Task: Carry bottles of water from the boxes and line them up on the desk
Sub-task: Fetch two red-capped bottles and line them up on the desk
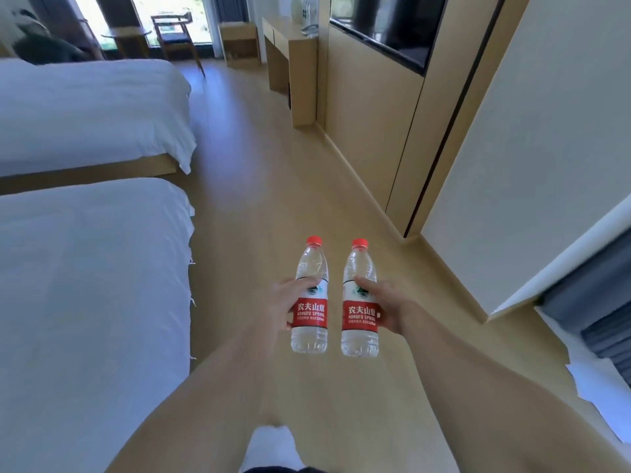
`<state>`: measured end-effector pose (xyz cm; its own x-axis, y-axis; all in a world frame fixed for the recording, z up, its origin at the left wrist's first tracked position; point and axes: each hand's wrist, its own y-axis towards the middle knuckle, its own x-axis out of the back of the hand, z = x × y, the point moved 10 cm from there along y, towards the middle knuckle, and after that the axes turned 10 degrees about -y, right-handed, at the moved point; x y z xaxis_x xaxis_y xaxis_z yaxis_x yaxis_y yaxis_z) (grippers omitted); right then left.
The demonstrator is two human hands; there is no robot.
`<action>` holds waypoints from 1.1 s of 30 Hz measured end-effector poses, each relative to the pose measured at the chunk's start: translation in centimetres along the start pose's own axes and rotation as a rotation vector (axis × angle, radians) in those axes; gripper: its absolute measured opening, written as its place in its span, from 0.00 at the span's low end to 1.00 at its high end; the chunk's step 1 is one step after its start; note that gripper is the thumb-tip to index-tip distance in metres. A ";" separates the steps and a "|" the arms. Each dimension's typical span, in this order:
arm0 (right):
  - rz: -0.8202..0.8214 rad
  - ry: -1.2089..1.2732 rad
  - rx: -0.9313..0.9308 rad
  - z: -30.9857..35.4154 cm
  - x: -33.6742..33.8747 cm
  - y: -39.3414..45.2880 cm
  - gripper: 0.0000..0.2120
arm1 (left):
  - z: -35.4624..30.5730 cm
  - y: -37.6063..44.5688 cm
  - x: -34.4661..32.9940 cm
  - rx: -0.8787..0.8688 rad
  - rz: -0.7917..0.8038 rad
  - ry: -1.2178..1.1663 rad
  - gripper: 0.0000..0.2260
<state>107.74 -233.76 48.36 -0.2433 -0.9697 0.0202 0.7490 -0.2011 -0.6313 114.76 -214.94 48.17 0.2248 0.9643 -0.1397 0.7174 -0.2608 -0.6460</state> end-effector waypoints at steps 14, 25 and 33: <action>0.103 -0.068 -0.001 17.2 -6.8 22.9 0.22 | -16.6 20.8 5.7 0.000 -0.019 -0.024 0.22; 0.107 -0.032 0.047 30.9 -10.2 37.0 0.24 | -30.9 34.5 8.8 -0.004 -0.057 -0.010 0.17; 0.152 -0.051 0.042 39.0 -11.1 49.8 0.25 | -39.0 46.5 10.8 -0.001 -0.149 -0.048 0.17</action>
<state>171.73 -238.36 46.92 -0.0947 -0.9950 -0.0329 0.8003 -0.0564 -0.5969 176.25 -218.44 45.90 0.0840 0.9934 -0.0777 0.7415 -0.1144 -0.6611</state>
